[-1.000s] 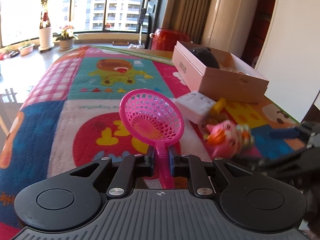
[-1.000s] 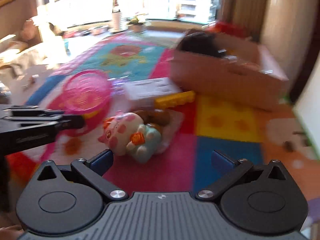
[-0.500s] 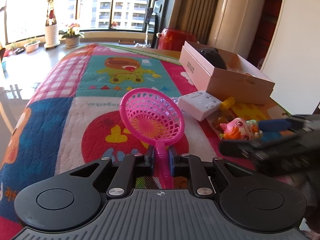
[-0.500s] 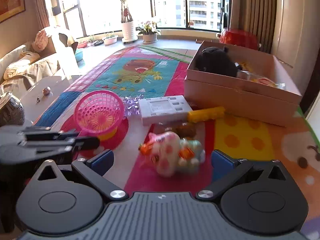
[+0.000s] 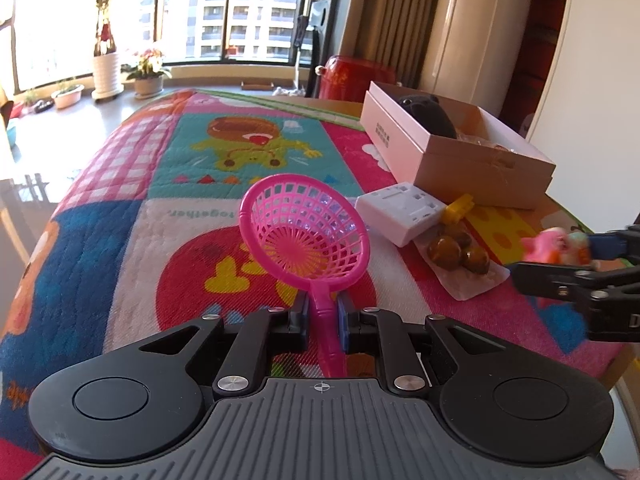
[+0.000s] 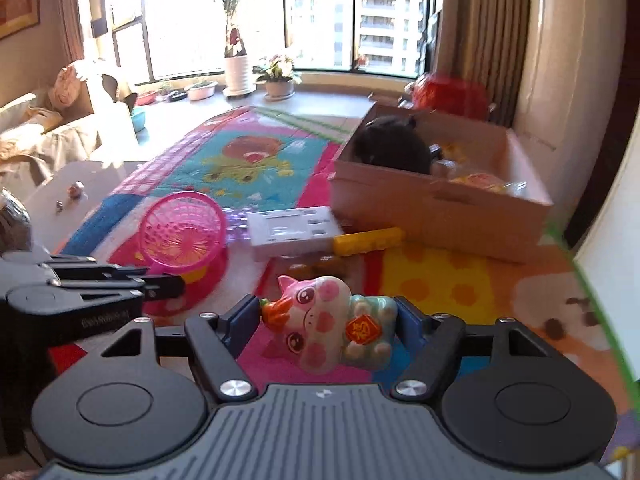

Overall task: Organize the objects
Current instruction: 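Grasp the pig figurine with the right tool and lift it, then carry the pink toy net into the pink box and open the left tool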

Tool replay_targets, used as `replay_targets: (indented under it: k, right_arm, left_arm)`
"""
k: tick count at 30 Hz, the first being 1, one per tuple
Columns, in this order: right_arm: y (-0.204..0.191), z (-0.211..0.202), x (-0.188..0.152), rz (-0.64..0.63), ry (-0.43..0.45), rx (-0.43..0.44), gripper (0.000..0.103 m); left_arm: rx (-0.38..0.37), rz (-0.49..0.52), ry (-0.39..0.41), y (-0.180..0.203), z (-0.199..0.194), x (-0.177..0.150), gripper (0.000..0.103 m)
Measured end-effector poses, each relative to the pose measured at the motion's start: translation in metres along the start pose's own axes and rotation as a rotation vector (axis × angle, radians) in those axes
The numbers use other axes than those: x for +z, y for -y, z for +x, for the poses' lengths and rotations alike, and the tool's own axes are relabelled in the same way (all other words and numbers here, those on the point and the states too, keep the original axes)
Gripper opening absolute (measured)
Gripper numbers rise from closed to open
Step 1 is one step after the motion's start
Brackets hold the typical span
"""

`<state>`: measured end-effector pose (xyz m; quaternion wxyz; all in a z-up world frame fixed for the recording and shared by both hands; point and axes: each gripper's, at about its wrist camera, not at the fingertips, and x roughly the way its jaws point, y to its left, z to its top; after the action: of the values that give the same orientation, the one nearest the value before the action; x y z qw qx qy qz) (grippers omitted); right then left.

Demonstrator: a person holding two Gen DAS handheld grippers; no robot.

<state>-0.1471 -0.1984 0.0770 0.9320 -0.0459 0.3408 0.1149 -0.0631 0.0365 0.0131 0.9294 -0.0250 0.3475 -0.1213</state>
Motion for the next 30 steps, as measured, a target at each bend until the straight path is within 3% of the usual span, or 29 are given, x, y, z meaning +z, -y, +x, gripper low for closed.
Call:
replay_targets:
  k: [10, 16, 22, 30]
  right_arm:
    - [0.034, -0.011, -0.028, 0.002, 0.004, -0.083, 0.072]
    - [0.054, -0.010, -0.029, 0.077, 0.012, -0.080, 0.072]
    - [0.062, -0.010, -0.035, 0.103, 0.009, -0.086, 0.072]
    - [0.066, -0.013, -0.043, 0.113, 0.005, -0.100, 0.072]
  left_arm:
    - [-0.016, 0.004, 0.025, 0.005, -0.006, -0.002, 0.016]
    - [-0.023, 0.077, 0.047, 0.021, -0.015, 0.003, 0.016]
    - [-0.030, 0.085, 0.042, 0.025, -0.016, 0.003, 0.016]
    - [-0.115, 0.081, 0.105, 0.028, -0.039, 0.009, 0.016]
